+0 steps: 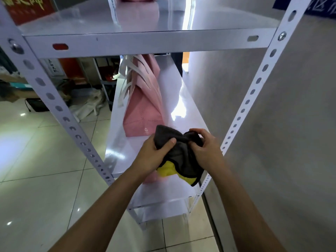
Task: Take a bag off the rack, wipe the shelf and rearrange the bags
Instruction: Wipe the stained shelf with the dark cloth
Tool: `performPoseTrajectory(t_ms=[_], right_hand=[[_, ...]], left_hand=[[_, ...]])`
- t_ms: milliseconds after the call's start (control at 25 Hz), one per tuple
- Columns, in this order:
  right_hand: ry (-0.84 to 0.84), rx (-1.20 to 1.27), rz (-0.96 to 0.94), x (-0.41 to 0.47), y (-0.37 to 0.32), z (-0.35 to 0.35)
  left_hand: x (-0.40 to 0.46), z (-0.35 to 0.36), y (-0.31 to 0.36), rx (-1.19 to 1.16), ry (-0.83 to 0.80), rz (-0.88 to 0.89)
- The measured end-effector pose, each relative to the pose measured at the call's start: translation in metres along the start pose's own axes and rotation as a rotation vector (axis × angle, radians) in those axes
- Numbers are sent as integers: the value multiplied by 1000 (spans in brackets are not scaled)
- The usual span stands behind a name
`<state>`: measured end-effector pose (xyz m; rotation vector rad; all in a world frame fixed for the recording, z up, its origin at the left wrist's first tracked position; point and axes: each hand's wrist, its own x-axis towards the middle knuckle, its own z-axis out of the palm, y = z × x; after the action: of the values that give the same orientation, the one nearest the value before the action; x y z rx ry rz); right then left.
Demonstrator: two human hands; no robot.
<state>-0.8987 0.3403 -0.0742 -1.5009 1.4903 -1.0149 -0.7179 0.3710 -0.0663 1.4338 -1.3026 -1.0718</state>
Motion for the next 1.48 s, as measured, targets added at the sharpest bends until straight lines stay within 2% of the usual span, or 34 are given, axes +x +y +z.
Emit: performPoseTrajectory(t_ms=[120,240,360,480,520,600,760,1040,1200,1480], right_hand=[[145,-297,-103,13,-15,2],[218,-531,-150,32,-20,6],[228,-770,-58,38,-8,11],[138,-900,-224,13,19,19],[123,-901,-247,3,28,21],[116,-869,-167,-7,38,23],[-23,-965,-38,-6,48,27],[-83,-993,23,18,51,27],[-17,-958,-40,10,47,26],[168,-662,-158,-18,36,21]], left_hand=[[10,13,1,-119,-179,53],[31,32,-2,-50,-154,127],[40,42,-10,395,-61,36],[27,41,-33,737,-4,256],[23,39,-39,787,-3,335],[20,39,-53,838,-45,415],[27,40,-67,885,-96,446],[33,37,-78,1115,-267,431],[37,33,-72,1093,-299,425],[12,32,-52,887,-197,374]])
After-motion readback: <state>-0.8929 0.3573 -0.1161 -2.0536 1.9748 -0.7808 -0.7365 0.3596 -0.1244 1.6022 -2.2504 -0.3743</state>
